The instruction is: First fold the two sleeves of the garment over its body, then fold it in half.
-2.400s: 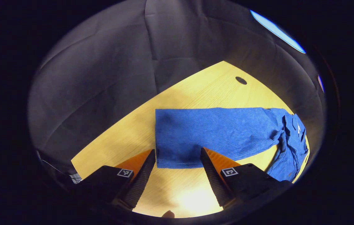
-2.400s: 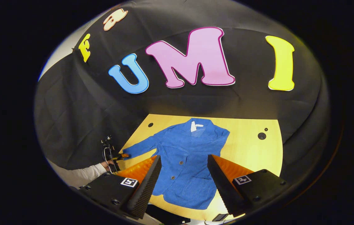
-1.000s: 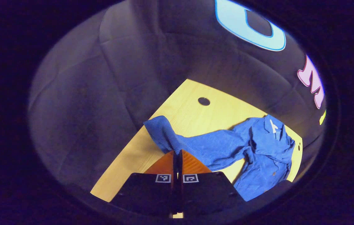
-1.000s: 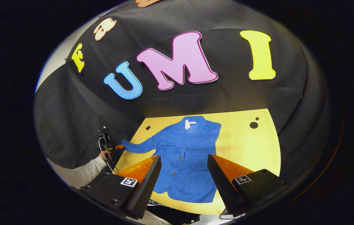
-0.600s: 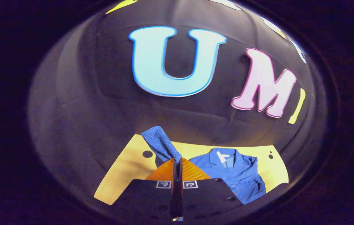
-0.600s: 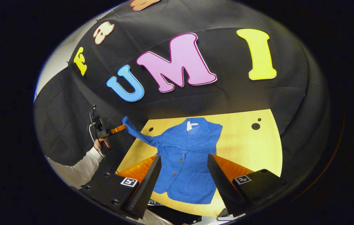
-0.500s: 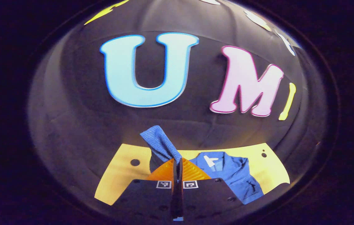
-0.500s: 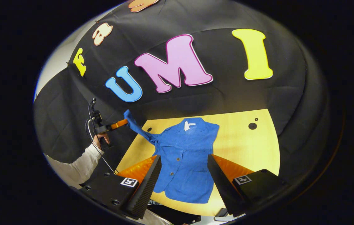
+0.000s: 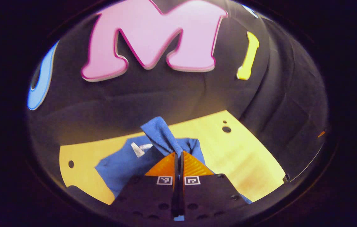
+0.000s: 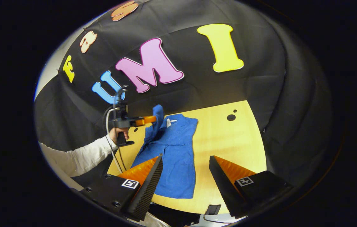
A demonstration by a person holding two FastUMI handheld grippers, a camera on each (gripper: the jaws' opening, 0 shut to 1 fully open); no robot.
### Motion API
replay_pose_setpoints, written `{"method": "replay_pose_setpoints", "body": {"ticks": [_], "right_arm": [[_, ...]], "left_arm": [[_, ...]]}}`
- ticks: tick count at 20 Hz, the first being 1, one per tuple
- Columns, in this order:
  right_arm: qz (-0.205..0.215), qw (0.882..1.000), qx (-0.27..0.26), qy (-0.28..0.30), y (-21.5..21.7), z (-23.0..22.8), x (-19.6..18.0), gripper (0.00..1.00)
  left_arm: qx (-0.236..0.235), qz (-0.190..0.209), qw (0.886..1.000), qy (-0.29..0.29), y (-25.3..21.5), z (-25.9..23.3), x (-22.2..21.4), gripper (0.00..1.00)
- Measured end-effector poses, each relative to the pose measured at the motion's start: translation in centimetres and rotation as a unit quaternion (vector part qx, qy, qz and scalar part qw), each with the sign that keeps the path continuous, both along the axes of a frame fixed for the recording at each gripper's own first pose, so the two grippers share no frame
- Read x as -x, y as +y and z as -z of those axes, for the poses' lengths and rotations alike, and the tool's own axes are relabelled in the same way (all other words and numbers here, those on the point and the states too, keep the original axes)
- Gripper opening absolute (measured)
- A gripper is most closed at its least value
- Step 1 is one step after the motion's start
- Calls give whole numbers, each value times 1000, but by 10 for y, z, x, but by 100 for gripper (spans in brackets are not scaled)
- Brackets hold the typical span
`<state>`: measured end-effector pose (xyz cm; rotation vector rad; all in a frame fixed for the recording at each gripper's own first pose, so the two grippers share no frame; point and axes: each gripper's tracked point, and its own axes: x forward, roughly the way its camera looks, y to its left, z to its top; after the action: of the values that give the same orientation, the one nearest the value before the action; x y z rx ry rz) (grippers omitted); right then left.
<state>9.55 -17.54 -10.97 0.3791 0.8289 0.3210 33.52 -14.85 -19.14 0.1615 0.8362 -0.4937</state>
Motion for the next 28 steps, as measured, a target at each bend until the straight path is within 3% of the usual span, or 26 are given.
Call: {"method": "replay_pose_setpoints", "body": {"ticks": [2,6,10,12,15,17,19,20,23,28], "right_arm": [[10,1000,-3,11,-7,15,7,95],[25,999,-12,44,-21,50,28,95],[40,997,-33,63,-26,70,41,95],[42,997,-31,63,-28,74,43,95],[42,997,-36,59,-23,73,38,95],[35,997,-32,58,-15,77,36,95],[24,997,-34,59,1,80,35,95],[18,998,-35,58,10,81,33,95],[-6,998,-26,59,43,94,33,95],[-57,994,10,96,101,135,50,95]], "left_arm": [[-30,-8,999,43,-16,47,-2,0],[-41,-3,993,108,-48,98,4,0],[-13,1,993,114,-72,108,0,0],[24,16,990,138,-85,108,9,3],[94,4,987,129,-98,88,11,63],[118,3,985,124,-95,72,18,66],[103,1,988,116,-77,56,31,75],[91,1,990,112,-63,50,39,73],[71,-1,992,102,-15,32,74,80],[5,-52,989,138,116,39,164,83]]}}
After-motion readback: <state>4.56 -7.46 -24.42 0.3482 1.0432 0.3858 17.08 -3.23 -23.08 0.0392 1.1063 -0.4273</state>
